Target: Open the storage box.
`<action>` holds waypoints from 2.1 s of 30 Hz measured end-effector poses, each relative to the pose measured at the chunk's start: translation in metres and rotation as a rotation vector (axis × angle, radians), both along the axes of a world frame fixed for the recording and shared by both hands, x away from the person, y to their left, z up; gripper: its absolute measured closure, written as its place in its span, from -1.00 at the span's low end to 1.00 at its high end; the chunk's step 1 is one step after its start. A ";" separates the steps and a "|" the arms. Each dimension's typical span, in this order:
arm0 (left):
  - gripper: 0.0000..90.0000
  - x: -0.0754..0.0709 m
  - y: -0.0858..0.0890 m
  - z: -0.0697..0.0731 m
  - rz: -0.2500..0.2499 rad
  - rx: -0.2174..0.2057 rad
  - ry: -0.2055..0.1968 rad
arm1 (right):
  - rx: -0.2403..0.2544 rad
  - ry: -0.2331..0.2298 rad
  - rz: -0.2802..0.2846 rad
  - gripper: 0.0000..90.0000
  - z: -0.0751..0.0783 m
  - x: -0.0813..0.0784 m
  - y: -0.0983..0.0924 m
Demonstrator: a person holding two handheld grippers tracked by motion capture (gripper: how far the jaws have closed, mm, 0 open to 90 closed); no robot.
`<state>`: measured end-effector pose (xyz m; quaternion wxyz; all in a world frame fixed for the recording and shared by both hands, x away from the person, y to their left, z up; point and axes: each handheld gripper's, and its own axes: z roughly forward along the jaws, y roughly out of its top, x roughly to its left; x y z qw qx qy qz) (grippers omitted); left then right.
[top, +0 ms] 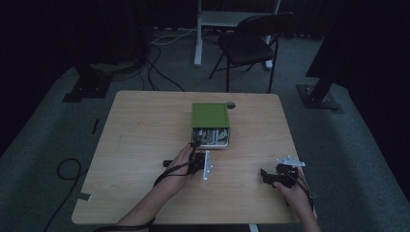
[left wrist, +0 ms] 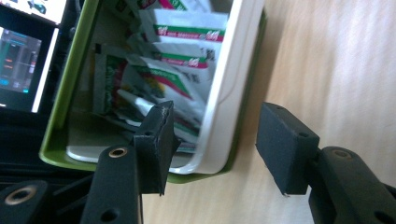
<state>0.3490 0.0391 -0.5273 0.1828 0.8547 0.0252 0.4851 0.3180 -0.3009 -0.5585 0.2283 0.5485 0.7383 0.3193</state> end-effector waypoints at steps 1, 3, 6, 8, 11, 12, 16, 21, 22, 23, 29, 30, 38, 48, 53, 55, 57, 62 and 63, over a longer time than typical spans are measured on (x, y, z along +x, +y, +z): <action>0.09 0.001 0.000 0.000 0.004 -0.002 0.004 | 0.000 0.000 0.000 -0.76 0.000 0.000 0.000; 0.11 0.003 -0.001 -0.002 0.013 0.019 0.001 | 0.001 0.000 0.000 -0.76 0.000 0.000 0.000; 0.25 0.005 -0.003 -0.005 0.023 0.061 -0.005 | 0.000 0.000 0.000 -0.76 0.000 0.000 0.000; 0.45 0.007 -0.005 -0.007 0.045 0.068 0.002 | 0.001 0.001 0.000 -0.76 0.000 0.000 0.000; 0.44 0.009 -0.007 -0.009 0.044 0.069 -0.001 | 0.001 0.000 0.000 -0.76 0.000 0.000 0.000; 0.44 0.010 -0.007 -0.009 0.042 0.069 0.004 | 0.001 0.000 -0.001 -0.76 0.000 0.000 0.000; 0.44 0.012 -0.009 -0.014 0.031 0.110 -0.025 | 0.001 0.000 0.000 -0.76 0.000 0.000 0.000; 0.55 0.012 -0.011 -0.016 0.033 0.152 -0.064 | 0.001 0.000 -0.001 -0.76 0.000 0.000 0.000; 0.55 0.012 -0.012 -0.016 0.032 0.154 -0.071 | 0.001 0.000 0.000 -0.76 0.000 0.000 0.000; 0.56 0.012 -0.012 -0.016 0.031 0.161 -0.073 | 0.001 0.000 -0.001 -0.76 0.000 0.000 0.000; 0.58 0.013 -0.012 -0.016 0.026 0.167 -0.070 | 0.001 0.000 0.000 -0.76 0.000 0.000 0.000; 0.58 0.012 -0.012 -0.016 0.024 0.167 -0.071 | 0.001 0.000 0.000 -0.76 0.000 0.000 0.000; 0.61 0.008 -0.016 -0.015 0.028 0.204 -0.067 | 0.001 0.000 0.000 -0.76 0.000 0.000 0.000; 0.61 -0.001 -0.015 -0.014 0.017 0.195 -0.059 | 0.000 0.000 0.000 -0.76 0.000 0.000 0.000; 0.61 -0.008 -0.014 -0.013 0.013 0.200 -0.053 | 0.000 0.000 0.000 -0.76 0.000 0.000 0.000; 0.61 -0.010 -0.013 -0.013 0.010 0.192 -0.051 | 0.001 0.000 0.000 -0.76 0.000 0.000 0.000; 0.60 -0.012 -0.012 -0.014 0.009 0.182 -0.054 | 0.000 0.000 0.000 -0.76 0.000 0.000 0.000; 0.60 -0.018 -0.013 -0.013 0.013 0.186 -0.047 | 0.000 0.000 0.000 -0.76 0.000 0.000 0.000; 0.60 -0.019 -0.014 -0.013 0.014 0.189 -0.049 | 0.000 0.000 0.000 -0.76 0.000 0.000 0.000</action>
